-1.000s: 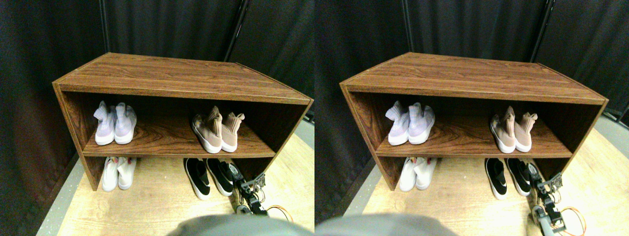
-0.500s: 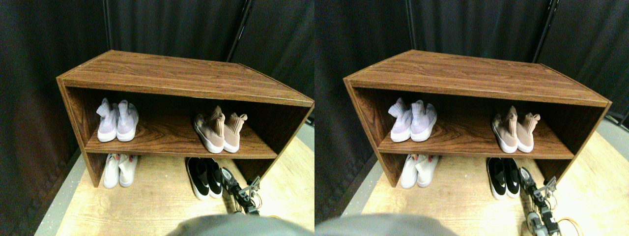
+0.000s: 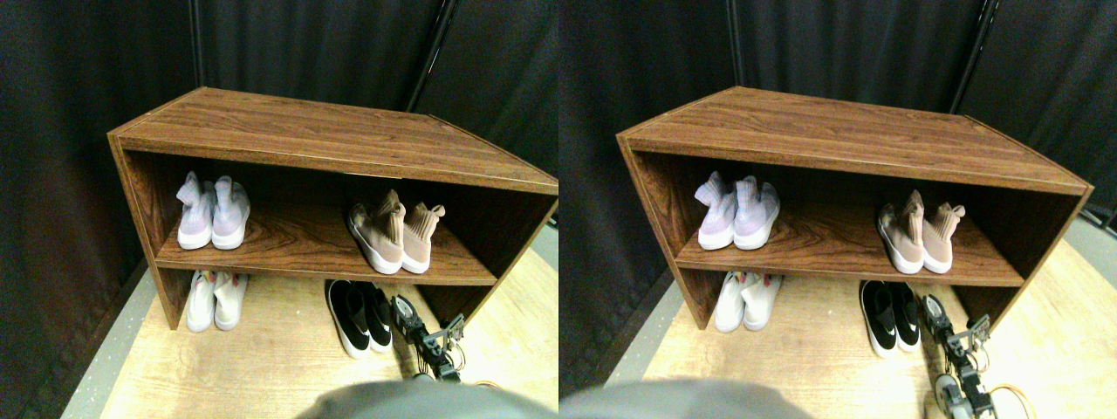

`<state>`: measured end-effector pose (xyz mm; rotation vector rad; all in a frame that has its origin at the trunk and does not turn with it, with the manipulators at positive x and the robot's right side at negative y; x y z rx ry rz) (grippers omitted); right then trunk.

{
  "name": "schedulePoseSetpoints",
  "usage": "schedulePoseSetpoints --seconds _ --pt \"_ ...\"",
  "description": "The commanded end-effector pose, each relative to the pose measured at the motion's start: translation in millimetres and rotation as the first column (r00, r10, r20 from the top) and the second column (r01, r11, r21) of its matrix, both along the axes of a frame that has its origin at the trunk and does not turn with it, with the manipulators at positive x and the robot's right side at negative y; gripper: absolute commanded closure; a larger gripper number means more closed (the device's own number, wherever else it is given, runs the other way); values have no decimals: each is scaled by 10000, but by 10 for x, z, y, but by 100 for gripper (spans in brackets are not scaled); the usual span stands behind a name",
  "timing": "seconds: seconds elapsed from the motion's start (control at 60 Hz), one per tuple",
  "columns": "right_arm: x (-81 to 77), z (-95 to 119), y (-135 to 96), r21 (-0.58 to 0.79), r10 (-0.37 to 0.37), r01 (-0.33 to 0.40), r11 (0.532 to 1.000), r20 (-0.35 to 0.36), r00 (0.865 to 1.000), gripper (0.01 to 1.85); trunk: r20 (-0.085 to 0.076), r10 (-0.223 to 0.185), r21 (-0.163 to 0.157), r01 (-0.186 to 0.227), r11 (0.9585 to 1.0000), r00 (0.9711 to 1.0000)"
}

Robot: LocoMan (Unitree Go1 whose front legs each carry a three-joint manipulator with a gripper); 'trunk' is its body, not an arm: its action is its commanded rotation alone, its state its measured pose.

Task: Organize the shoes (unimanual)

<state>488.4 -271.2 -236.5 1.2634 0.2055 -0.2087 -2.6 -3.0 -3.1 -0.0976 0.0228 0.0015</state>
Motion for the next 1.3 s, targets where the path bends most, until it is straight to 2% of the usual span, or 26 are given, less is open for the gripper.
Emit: schedulePoseSetpoints --seconds 0.017,0.083,0.15,0.2,0.233,0.433,0.467,0.483,0.5,0.583,0.65,0.7,0.783,0.817,0.85,0.867,0.883,0.9,0.933,0.983,1.083,1.133,1.2,1.3 --pt "-47 234 -27 -576 71 -18 9983 917 9958 180 -50 -49 -53 48 10000 10000" --pt "-108 309 -52 -671 290 -208 9975 1233 9919 180 -2 -119 -7 119 9999 9999" --pt "-213 421 -61 -979 773 -611 9933 1712 9822 180 35 -175 19 175 9998 9998" --pt "-271 476 -54 -959 784 -613 9935 1858 9795 180 72 -222 61 222 9997 9997" --pt "-330 526 -57 -1166 1080 -850 9895 2075 9723 180 85 -248 71 247 9997 9997" --pt "-623 756 26 -914 1328 -1135 9893 2444 9605 180 255 -420 173 416 9990 9988" --pt "-675 788 38 -952 1647 -1442 9850 2635 9505 180 298 -435 185 430 9989 9986" --pt "-675 788 38 -952 1647 -1442 9850 2635 9505 180 298 -435 185 430 9989 9986" --pt "-702 806 45 -1157 1864 -1598 9803 2776 9424 180 333 -447 197 441 9988 9984" --pt "-808 887 76 -977 2011 -1799 9788 2928 9348 180 475 -494 226 483 9986 9976" --pt "-907 985 106 -1025 2372 -2154 9711 3209 9169 180 593 -525 241 511 9984 9969" --pt "-953 1042 124 -1088 2462 -2224 9689 3299 9113 180 723 -568 259 551 9981 9958" --pt "-1060 1191 170 -1069 2897 -2694 9571 3765 8800 180 840 -586 271 565 9980 9947" --pt "-1098 1249 189 -1035 2916 -2729 9565 3810 8774 180 912 -601 269 578 9980 9940" --pt "-1133 1309 210 -1264 2999 -2720 9540 3917 8699 180 957 -602 264 580 9980 9936" --pt "-1153 1347 223 -1385 3104 -2779 9506 4010 8619 180 999 -602 259 579 9980 9932" --pt "-1153 1347 223 -1385 3104 -2779 9506 4010 8619 180 1037 -597 244 575 9980 9928" --pt "-1171 1382 235 -1399 3191 -2867 9477 4094 8548 180 1061 -592 229 571 9981 9926" --pt "-1197 1432 255 -1154 3138 -2928 9492 4160 8535 180 1085 -581 204 562 9982 9924" --pt "-1218 1497 286 -1236 3310 -3086 9431 4352 8373 180 1103 -567 174 551 9983 9923" --pt "-1249 1588 340 -1584 3418 -3030 9398 4443 8281 180 1163 -525 87 518 9986 9918" --pt "-1240 1613 366 -1716 3589 -3152 9334 4518 8168 180 1166 -490 49 487 9988 9920" --pt "-1234 1625 393 -1835 3663 -3171 9305 4595 8091 180 1159 -476 37 475 9989 9921" --pt "-1226 1616 422 -1744 3635 -3190 9316 4613 8094 180 1144 -471 18 472 9989 9923"
